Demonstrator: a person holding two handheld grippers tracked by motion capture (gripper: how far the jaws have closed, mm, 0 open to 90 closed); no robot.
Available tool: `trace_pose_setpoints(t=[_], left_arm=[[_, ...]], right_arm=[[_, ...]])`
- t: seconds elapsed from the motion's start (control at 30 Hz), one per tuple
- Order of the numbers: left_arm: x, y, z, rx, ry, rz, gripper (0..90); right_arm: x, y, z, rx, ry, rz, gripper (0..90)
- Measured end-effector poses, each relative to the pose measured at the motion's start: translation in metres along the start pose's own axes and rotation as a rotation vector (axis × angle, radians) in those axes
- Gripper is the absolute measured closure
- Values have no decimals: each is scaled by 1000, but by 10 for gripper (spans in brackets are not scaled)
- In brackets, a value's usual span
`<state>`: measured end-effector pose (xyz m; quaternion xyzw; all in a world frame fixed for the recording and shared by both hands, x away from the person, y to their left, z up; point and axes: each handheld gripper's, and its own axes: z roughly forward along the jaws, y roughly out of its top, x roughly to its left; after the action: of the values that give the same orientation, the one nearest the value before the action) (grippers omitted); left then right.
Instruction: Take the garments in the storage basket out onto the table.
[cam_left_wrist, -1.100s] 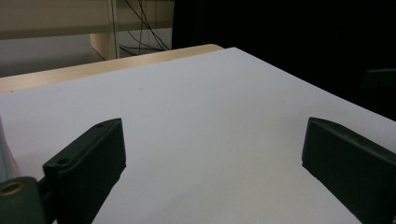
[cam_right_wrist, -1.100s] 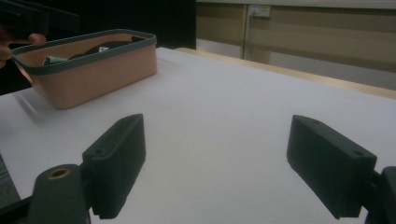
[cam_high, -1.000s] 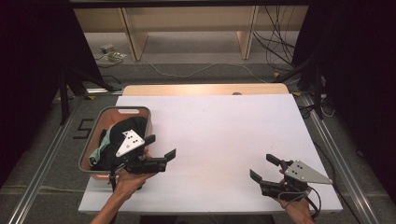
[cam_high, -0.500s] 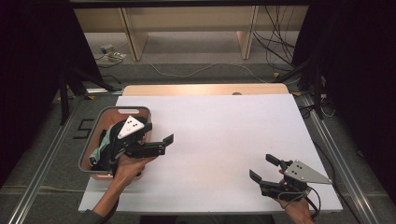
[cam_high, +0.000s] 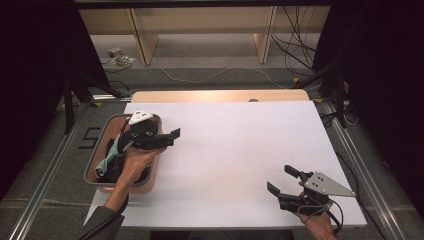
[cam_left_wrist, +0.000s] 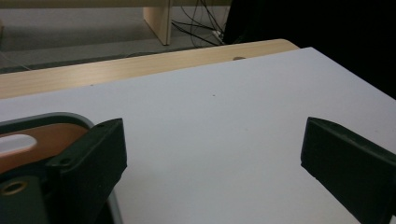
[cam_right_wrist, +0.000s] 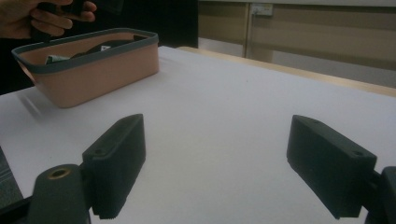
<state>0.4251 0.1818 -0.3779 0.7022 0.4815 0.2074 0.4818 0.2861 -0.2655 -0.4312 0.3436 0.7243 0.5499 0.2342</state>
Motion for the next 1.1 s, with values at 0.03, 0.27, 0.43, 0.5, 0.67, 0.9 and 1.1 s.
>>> trace_pose_setpoints(t=[0.03,0.27,0.43,0.5,0.67,0.9,1.1], left_arm=[[3,0,1,2,-1,-13,67],[16,3,-3,46,79,14,68],[25,6,-9,91,95,18,68],[30,6,-11,115,104,17,67],[42,7,-18,152,136,2,67],[61,9,-31,203,162,-18,67],[78,6,-37,249,209,-50,67]], right_arm=[[-1,0,0,3,-3,-3,203],[1,0,1,7,2,-5,202],[1,0,1,6,5,-9,203],[1,1,2,7,7,-16,204],[2,0,2,9,9,-15,204],[2,0,2,16,9,-12,204],[2,0,2,19,10,-11,205]])
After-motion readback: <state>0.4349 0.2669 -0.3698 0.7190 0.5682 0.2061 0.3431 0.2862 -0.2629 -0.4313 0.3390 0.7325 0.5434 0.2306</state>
